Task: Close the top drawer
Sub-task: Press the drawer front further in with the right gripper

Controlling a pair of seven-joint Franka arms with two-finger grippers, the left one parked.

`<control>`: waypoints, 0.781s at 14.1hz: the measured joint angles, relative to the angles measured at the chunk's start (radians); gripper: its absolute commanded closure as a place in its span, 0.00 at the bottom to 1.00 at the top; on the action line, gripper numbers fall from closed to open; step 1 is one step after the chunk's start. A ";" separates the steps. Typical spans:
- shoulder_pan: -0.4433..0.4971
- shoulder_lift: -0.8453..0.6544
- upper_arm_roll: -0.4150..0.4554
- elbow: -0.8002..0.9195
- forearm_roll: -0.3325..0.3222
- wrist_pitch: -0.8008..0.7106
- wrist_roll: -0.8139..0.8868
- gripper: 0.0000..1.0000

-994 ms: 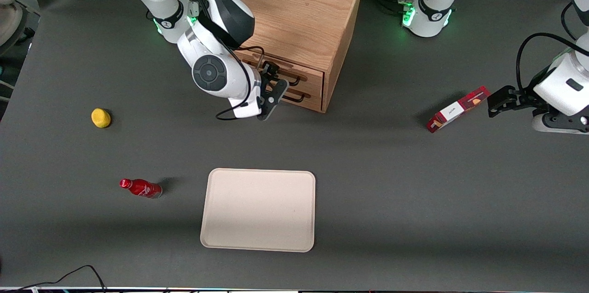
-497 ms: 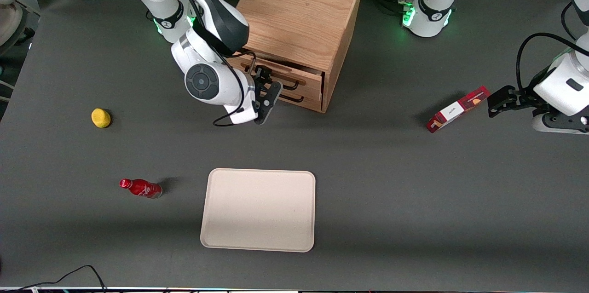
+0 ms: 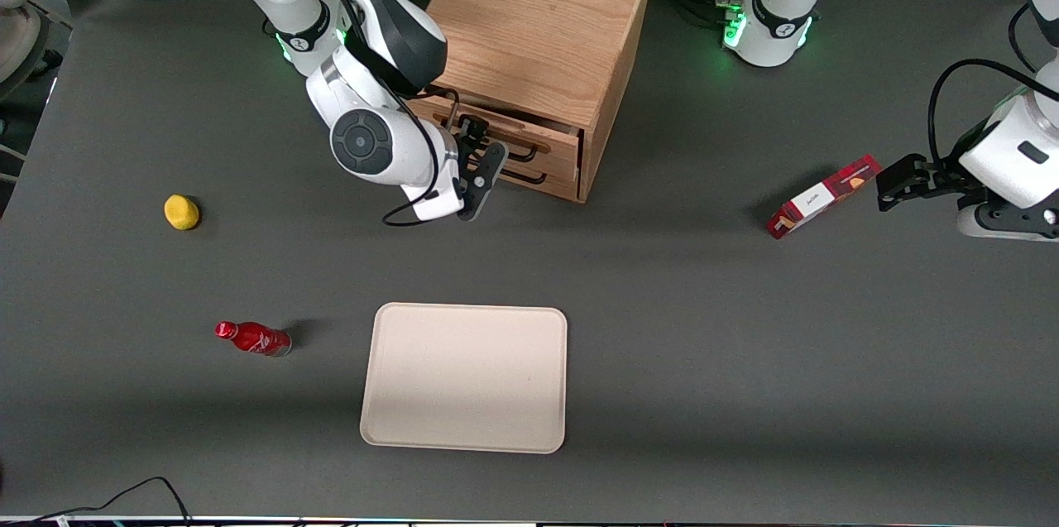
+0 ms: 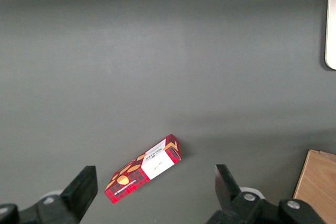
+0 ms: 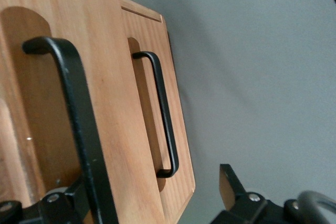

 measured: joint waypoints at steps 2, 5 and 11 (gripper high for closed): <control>0.004 -0.007 0.005 -0.004 0.005 -0.007 0.000 0.00; 0.004 -0.024 0.006 -0.017 0.012 -0.008 0.000 0.00; 0.002 -0.048 0.007 -0.041 0.035 0.002 0.000 0.00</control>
